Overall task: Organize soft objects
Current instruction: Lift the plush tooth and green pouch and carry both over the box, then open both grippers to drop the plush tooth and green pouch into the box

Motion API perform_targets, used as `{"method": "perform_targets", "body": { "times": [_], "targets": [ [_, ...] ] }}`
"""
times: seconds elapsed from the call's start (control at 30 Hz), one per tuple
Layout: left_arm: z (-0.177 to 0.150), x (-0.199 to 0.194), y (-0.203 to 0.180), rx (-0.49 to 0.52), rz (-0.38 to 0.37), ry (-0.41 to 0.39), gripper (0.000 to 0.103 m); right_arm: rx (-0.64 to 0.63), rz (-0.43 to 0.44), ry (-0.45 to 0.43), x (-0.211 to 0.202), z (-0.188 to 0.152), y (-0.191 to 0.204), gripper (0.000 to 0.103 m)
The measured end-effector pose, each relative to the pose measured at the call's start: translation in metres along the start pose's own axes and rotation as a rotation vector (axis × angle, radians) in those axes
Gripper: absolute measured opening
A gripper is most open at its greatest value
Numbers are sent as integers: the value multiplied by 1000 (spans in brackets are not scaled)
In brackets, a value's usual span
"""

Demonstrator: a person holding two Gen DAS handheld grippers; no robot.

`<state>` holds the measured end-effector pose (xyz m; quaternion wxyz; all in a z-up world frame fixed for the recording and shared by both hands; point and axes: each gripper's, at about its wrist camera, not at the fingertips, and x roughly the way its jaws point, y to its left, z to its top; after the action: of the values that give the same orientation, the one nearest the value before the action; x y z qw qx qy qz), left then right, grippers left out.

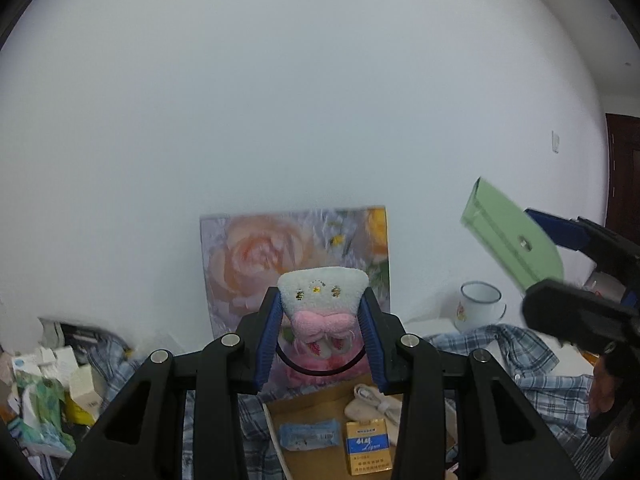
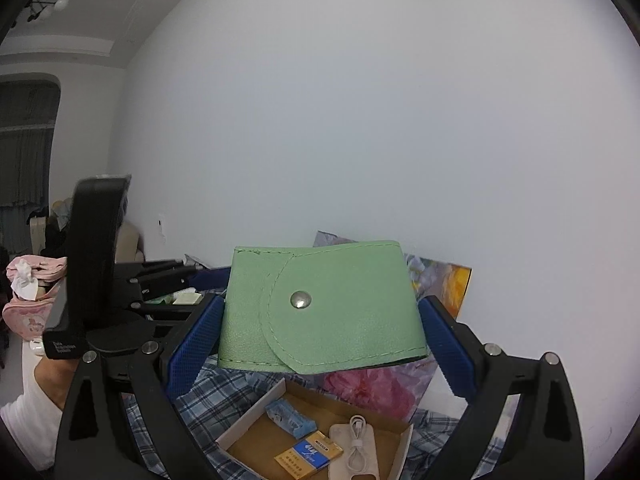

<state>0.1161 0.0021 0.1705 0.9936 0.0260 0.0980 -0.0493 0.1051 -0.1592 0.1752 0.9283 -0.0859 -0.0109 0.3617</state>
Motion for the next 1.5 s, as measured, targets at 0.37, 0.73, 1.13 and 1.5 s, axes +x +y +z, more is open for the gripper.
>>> {"method": "perform_targets", "body": {
  "times": [0.37, 0.73, 1.13, 1.5],
  "targets": [
    [-36, 63, 7, -43, -20, 148, 40, 115, 14, 86, 52, -37, -30, 96],
    [-77, 109, 16, -110, -60, 292, 40, 215, 26, 190, 99, -85, -52, 96],
    [-122, 154, 19, -127, -93, 421, 41, 301, -22, 356, 149, -155, -77, 96],
    [-142, 167, 13, -117, -103, 433, 88, 387, -46, 456, 169, -195, -96, 97]
  ]
}}
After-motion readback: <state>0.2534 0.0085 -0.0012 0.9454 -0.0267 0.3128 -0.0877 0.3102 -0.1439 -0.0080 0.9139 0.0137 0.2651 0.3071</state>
